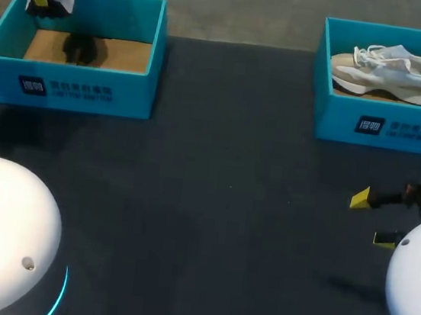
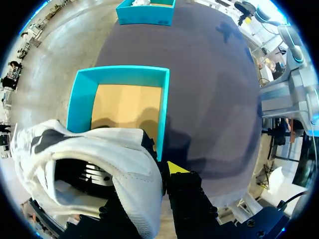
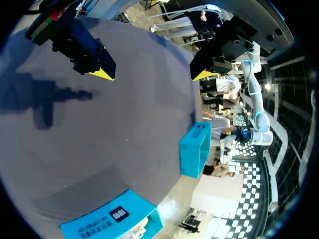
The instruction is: Take the shoe out of the shoebox, open the shoe tongue, remove and reinsert the insole, then place the shoe into the shoebox
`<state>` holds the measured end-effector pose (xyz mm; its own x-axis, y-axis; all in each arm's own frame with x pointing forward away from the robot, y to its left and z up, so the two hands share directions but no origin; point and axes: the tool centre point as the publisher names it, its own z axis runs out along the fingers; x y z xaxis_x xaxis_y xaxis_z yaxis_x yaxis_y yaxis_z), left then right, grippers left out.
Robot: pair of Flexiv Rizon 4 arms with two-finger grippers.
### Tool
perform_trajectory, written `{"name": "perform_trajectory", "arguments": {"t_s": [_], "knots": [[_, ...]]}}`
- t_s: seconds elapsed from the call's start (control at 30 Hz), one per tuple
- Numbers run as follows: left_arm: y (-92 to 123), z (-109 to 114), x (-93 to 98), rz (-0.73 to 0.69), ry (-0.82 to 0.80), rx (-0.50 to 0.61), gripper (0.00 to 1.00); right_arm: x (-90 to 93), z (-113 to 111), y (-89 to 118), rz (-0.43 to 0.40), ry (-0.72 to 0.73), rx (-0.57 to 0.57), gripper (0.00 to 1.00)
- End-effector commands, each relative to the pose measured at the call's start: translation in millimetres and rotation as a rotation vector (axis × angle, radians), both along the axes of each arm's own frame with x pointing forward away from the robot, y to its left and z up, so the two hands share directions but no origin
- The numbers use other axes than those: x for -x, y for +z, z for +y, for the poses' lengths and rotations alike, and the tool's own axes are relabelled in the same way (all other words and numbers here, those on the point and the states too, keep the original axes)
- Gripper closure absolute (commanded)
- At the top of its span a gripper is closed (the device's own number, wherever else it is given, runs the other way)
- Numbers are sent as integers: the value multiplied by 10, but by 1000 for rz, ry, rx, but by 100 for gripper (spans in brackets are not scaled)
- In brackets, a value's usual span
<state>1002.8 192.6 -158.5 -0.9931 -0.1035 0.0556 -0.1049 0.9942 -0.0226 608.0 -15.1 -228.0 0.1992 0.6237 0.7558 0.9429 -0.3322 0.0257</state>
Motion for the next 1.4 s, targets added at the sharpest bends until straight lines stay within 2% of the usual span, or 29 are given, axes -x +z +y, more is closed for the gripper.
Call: {"name": "perform_trajectory", "arguments": {"t_s": [0.03,0.8,0.9,1.0,1.03,1.07,1.1,1.17,1.2,1.4], "knots": [[20,-6,-32,7,-1,-2,100,95,-10,41,-5,-10,5,0],[20,-6,-32,7,-1,-2,100,95,-10,41,-5,-10,5,0],[15,91,-77,11,-35,-19,100,95,-10,41,-5,-10,5,0],[24,206,-85,11,-130,3,100,95,-10,41,-5,-10,5,0],[19,236,-67,20,-207,7,100,95,-10,41,-5,-10,5,0],[14,277,-61,-1,-233,-12,100,95,-10,41,-5,-10,5,0],[4,312,-35,-1,-327,-18,100,95,-10,41,-5,-10,5,0],[-1,321,-35,-4,-331,-22,100,95,-10,41,-5,-10,5,0],[-60,425,-15,-27,-456,-60,100,95,-10,41,-5,-10,5,0],[-133,674,-53,-57,-698,-100,100,95,-10,41,-5,-10,5,0]]}}
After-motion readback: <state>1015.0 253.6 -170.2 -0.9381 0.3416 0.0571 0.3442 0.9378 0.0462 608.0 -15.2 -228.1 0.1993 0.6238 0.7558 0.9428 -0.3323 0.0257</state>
